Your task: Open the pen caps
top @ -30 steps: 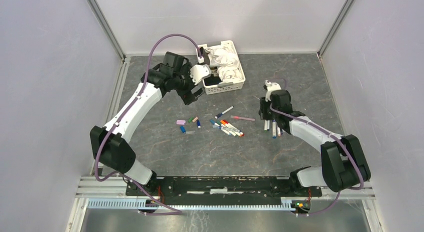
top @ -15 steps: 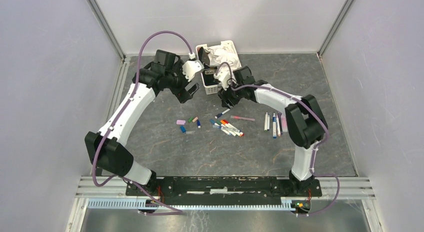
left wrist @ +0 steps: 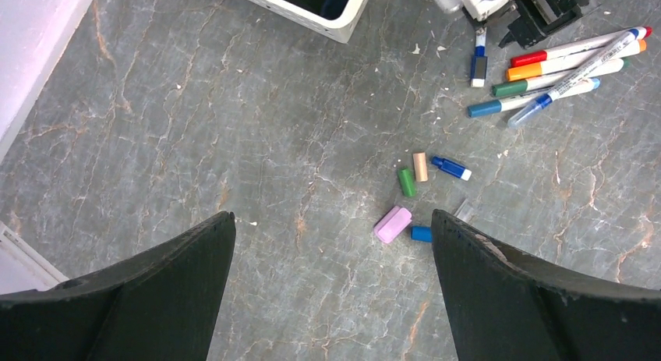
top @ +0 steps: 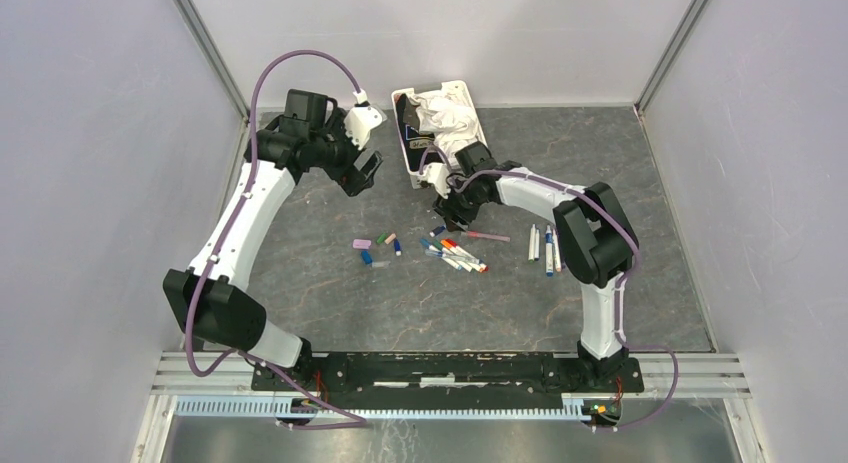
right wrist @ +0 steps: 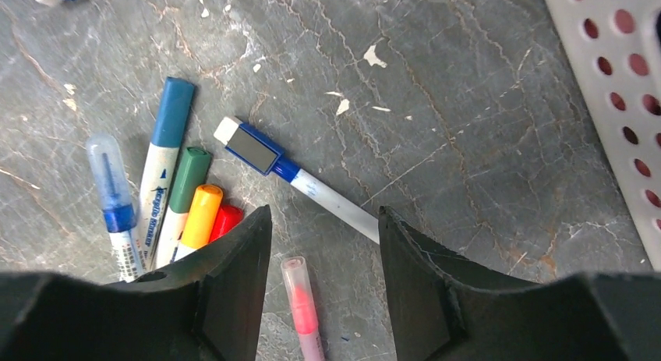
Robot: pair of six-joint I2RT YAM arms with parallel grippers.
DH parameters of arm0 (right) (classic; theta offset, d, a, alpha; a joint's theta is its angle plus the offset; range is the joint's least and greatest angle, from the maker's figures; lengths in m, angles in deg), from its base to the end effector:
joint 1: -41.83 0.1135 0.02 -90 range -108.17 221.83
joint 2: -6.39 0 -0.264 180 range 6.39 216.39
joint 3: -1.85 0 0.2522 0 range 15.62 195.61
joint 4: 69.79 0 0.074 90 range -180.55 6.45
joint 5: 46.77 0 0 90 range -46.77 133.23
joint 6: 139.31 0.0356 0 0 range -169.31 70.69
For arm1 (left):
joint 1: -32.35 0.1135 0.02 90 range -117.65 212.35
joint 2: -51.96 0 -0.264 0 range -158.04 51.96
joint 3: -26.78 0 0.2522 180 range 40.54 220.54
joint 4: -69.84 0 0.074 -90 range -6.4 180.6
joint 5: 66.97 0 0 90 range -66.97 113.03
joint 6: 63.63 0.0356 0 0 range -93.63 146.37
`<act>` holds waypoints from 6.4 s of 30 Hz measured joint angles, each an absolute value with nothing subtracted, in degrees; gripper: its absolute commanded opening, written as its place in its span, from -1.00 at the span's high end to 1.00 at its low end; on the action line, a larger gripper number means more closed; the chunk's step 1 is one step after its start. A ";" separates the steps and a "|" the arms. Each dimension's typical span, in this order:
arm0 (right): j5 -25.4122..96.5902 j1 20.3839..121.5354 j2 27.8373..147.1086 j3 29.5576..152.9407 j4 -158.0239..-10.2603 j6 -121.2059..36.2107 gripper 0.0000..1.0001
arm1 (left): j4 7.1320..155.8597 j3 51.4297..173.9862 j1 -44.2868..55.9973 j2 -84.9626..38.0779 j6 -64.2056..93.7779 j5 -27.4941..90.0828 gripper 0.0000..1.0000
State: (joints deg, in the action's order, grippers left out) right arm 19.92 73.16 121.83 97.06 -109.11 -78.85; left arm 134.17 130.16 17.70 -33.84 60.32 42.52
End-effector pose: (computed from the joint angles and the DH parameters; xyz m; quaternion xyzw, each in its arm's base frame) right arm 0.3550 0.2326 0.1727 -0.5244 0.7879 0.1989 0.2541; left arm 0.3015 -0.0911 0.3746 0.4339 0.8094 -0.0942 0.3844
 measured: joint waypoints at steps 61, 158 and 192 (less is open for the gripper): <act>-3.73 81.54 101.52 80.83 -90.36 -59.99 1.00 | 147.24 116.28 12.17 -32.31 86.92 68.59 -0.38; 30.13 58.28 81.92 53.42 -87.27 -40.58 0.98 | 131.78 101.42 15.62 -39.21 88.63 53.51 0.90; 49.01 57.69 80.80 47.62 -83.16 -40.17 0.25 | 130.41 126.16 15.05 -33.03 65.81 47.44 -1.00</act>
State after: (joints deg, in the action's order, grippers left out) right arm 49.01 57.69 80.80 47.62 -83.16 -40.17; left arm 130.41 126.16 15.05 -33.03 65.81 47.44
